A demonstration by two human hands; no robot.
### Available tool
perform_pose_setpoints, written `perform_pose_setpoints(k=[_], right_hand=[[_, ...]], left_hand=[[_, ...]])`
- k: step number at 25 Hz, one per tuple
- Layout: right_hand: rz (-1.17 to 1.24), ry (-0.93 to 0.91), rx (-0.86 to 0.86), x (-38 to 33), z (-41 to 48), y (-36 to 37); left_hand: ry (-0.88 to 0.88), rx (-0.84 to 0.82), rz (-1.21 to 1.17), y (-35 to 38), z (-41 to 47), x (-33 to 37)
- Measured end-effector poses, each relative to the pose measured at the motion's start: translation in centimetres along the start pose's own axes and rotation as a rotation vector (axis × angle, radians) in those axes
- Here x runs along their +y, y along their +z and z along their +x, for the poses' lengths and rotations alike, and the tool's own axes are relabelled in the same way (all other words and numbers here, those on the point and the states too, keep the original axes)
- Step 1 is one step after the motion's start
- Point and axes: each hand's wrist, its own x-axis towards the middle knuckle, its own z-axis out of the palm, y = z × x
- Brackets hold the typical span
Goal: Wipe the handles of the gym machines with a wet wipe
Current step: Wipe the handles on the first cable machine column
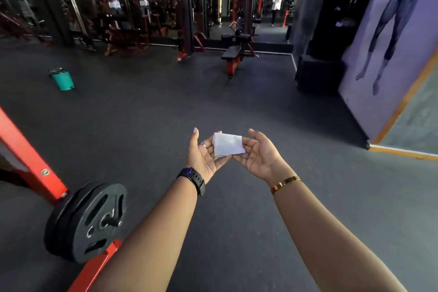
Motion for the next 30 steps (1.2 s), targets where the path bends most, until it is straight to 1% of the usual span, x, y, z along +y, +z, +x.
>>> perform_pose_setpoints(k=[4, 8, 11, 14, 20, 24, 30], right_hand=[[-0.014, 0.048, 0.005, -4.6, 12.1, 0.3], [-0.024, 0.049, -0.028, -9.3, 23.2, 2.1], [-0.057, 0.067, -0.023, -11.4, 31.4, 3.8], [-0.082, 0.083, -0.035, -13.2, 41.8, 6.3], [-0.101, 0.117, -0.047, -17.3, 63.0, 13.5], [-0.073, 0.115, -0.043, -21.0, 74.2, 17.9], [0.008, 0.089, -0.057, -27.2, 91.7, 20.1]], left_hand=[[-0.009, 0.025, 0.006, 0.0, 11.8, 3.5], [0.019, 0.04, -0.061, -0.4, 22.1, 8.3], [0.028, 0.07, -0.13, -2.0, 29.5, 11.4], [0.038, 0.083, -0.178, -4.8, 38.6, 15.0], [0.041, 0.084, -0.215, -10.9, 57.0, 25.5], [0.055, 0.103, -0.2, -13.0, 67.7, 32.8], [0.078, 0.08, -0.188, -14.0, 84.8, 39.7]])
